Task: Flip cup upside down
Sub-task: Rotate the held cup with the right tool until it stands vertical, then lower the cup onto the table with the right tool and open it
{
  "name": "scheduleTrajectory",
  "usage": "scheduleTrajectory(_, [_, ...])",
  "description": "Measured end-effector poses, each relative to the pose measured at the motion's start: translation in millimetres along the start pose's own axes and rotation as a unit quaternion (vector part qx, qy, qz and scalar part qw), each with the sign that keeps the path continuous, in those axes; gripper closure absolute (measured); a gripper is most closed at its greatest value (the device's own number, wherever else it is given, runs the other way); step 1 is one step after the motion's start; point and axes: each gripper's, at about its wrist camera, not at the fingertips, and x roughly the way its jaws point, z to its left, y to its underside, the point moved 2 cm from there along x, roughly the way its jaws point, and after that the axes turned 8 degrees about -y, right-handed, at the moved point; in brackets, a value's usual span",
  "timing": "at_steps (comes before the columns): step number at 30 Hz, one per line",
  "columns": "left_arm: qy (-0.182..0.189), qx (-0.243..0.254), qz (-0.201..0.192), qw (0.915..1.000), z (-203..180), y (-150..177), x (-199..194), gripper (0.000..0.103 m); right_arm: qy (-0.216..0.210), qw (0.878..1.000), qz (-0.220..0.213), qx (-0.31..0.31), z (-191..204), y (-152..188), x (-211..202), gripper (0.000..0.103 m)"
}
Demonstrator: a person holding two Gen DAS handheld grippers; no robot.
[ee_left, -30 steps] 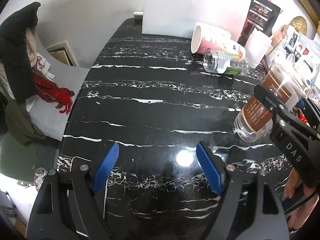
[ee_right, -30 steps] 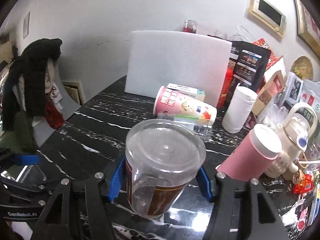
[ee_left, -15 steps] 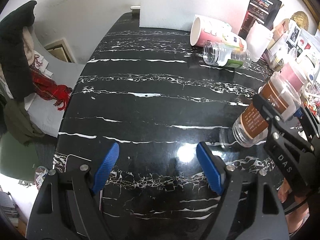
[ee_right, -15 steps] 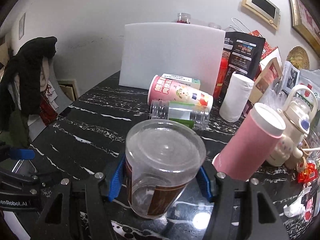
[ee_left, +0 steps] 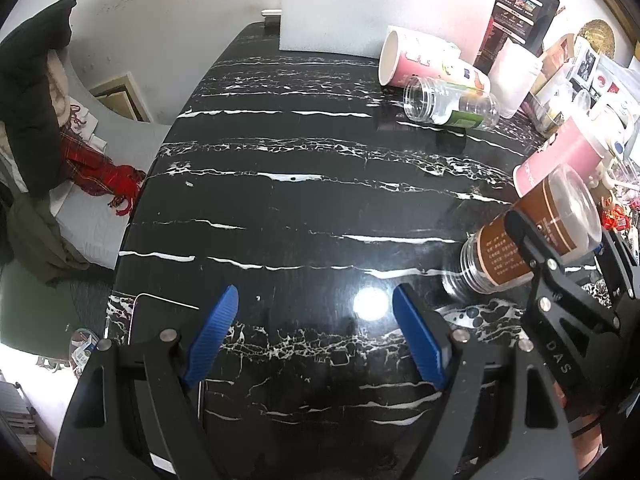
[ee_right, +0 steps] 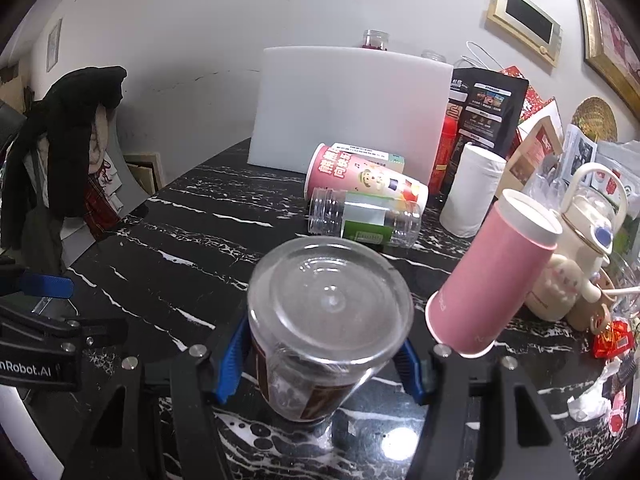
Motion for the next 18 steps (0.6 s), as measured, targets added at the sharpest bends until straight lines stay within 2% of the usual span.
scheduleTrajectory(12, [-0.001, -0.001, -0.002, 1.0, 0, 9, -10, 0.024, -0.02, 1.0, 0.009, 0.015, 1, 8, -4, 0.042])
scheduleTrajectory(18, [-0.001, -0.005, -0.005, 1.0, 2, 9, -15, 0.024, -0.046, 0.999, 0.007, 0.028, -2, 5, -6, 0.042])
